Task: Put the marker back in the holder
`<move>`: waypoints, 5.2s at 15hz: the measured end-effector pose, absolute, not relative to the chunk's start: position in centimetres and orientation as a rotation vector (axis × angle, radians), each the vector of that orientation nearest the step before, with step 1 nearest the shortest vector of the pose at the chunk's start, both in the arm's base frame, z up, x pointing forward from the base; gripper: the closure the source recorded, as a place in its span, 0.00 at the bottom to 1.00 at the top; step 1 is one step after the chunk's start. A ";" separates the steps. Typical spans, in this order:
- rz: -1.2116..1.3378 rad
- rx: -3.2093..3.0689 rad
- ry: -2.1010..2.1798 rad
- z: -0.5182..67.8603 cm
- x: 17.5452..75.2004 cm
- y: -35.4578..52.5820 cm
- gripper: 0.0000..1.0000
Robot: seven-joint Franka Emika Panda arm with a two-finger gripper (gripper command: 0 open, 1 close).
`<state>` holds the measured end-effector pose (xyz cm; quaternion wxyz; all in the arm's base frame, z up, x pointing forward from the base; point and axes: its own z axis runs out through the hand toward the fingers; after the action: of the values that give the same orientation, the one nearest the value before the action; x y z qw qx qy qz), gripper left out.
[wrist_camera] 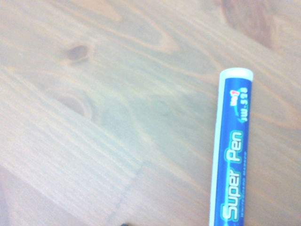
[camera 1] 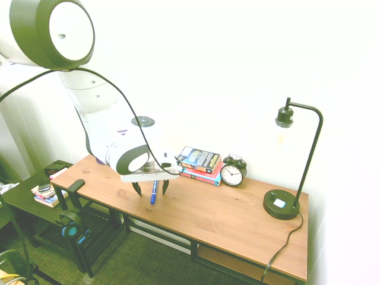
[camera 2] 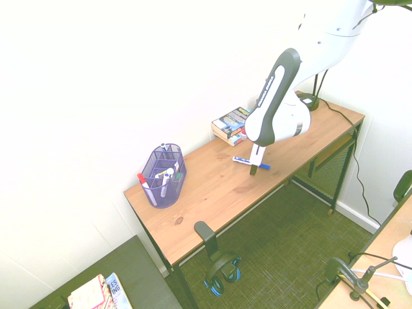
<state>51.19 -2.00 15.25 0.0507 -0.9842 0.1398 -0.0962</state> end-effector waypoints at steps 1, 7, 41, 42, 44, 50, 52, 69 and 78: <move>-0.296 -2.995 0.437 15.2 51.2 -2.2 1.00; -0.299 -2.962 0.595 15.3 51.5 -3.0 1.00; 0.760 -2.118 1.792 30.8 66.6 15.2 1.00; 0.769 -2.102 1.785 30.0 66.6 16.1 1.00; 0.749 -2.068 1.779 29.8 66.9 17.2 1.00; 0.712 -1.985 1.807 29.7 68.9 15.0 1.00; 0.714 -1.966 1.820 28.9 69.6 14.5 1.00; 0.763 -1.847 1.929 27.3 71.1 11.3 0.00; 0.666 -1.873 1.915 29.8 72.5 10.0 0.00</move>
<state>72.50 10.05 29.76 0.1895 -0.6661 0.6813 0.2370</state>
